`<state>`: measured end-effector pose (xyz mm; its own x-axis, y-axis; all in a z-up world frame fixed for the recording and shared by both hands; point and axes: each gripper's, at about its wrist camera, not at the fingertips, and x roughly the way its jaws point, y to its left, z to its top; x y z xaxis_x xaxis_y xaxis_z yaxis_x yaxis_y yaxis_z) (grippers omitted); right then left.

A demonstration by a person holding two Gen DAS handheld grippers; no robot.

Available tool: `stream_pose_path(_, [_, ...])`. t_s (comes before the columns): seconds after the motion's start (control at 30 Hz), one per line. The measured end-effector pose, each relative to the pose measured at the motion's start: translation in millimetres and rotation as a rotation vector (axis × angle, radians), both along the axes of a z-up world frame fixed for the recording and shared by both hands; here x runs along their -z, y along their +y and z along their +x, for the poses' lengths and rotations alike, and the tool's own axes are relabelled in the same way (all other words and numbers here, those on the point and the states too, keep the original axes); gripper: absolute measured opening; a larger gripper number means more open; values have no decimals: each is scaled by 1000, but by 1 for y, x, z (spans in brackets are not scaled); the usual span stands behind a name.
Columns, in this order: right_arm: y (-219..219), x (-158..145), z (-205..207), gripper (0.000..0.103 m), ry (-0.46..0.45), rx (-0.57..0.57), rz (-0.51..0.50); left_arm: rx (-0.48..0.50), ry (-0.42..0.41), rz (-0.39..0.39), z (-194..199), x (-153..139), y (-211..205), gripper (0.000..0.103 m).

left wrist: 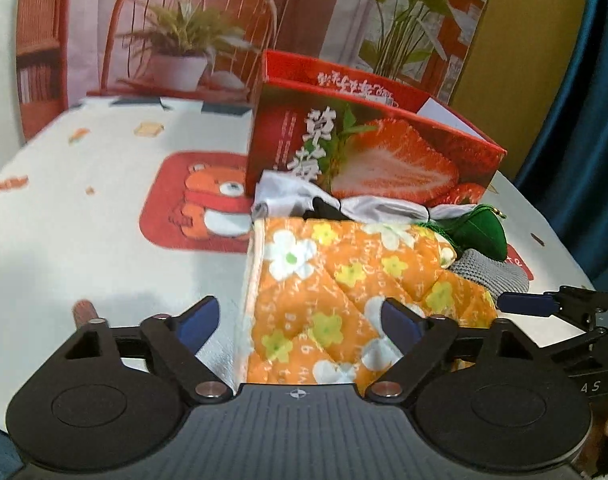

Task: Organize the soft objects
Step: 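Move both grippers down to the orange floral cloth beside the box, then close both grippers on the edge of the orange floral cloth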

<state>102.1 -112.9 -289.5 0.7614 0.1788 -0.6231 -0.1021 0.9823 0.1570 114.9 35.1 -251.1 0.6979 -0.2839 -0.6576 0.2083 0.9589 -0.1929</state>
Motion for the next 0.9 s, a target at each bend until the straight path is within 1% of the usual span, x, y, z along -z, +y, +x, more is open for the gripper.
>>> stream_pose_path(0.1, [-1,1,2,87,12,-3,3,4,27,-31,4,6,1,81])
stream_pose_path(0.27, [-1,7,5,85,43,-18,18,28,62,-46,7,14,-1,80])
stream_pose_path(0.37, [-2,11,7,83,62,-24,34,39,79,-37,8,18,-4,80])
stream_pose_path(0.43, [0,11,7,80,71,-35,42,44,90,-44,9,20,-4,79])
stream_pose_path(0.5, [1,11,7,79,75,-48,40,50,95,-49,10,21,-4,74])
stream_pose_path(0.67, [2,7,5,75,58,-46,32,71,95,-74,9,21,-3,64])
stream_pose_path(0.77, [-1,2,3,71,29,-22,26,77,94,-78,8,22,-4,61])
stream_pose_path(0.87, [-5,-4,1,66,0,-4,29,78,93,-82,7,21,-4,58])
stream_pose_path(0.9, [-5,-4,0,62,-5,0,31,78,92,-83,7,21,-4,57])
